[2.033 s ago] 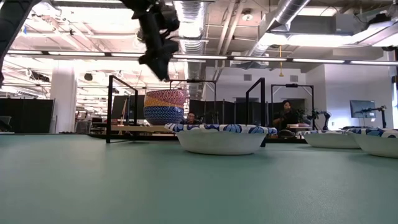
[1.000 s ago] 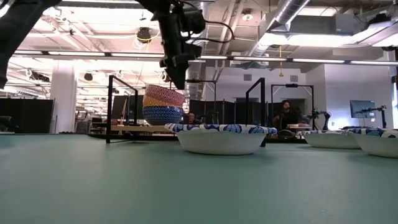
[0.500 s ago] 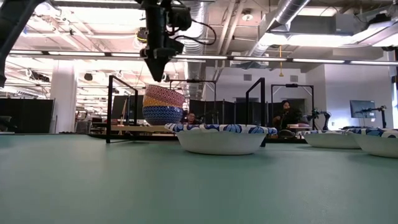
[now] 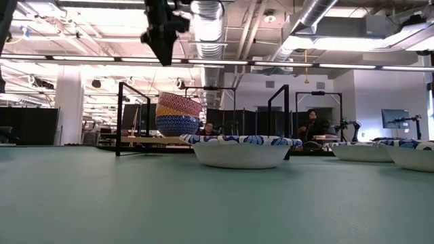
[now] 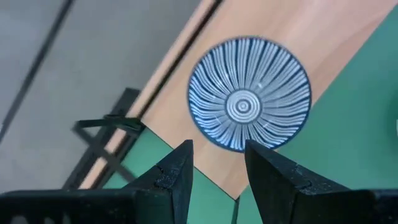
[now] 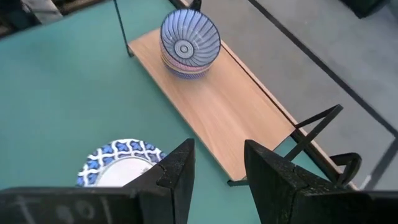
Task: Place and stack bowls onto a shelf
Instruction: Stack the small red bowl on top of the small blue bowl on the shelf
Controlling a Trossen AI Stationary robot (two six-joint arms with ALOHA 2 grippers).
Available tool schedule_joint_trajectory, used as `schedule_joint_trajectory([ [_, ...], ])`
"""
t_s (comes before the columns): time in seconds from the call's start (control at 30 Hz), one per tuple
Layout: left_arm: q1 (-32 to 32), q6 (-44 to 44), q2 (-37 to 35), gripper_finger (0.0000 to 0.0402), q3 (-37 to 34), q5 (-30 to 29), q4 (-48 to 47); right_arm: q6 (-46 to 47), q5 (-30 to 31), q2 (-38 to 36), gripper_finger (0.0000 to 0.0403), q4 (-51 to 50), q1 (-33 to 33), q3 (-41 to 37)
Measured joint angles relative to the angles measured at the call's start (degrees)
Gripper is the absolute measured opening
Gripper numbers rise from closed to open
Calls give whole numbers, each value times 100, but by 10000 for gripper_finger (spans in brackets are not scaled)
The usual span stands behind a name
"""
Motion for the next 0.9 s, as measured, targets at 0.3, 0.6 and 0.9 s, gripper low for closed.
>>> schedule_joint_trajectory([
  [0.3, -337, -849, -1318, 130, -1019, -123, 354, -727, -604, 609, 163, -5, 7, -4],
  [0.6, -1858, -3203, -3405, 130, -3361, -145, 763, -1248, -1428, 1213, 163, 1080, 82, -2],
  [0.9, -3591, -4172, -4802, 130, -4301, -132, 482, -189, -3120, 2047, 163, 3899, 354, 4],
])
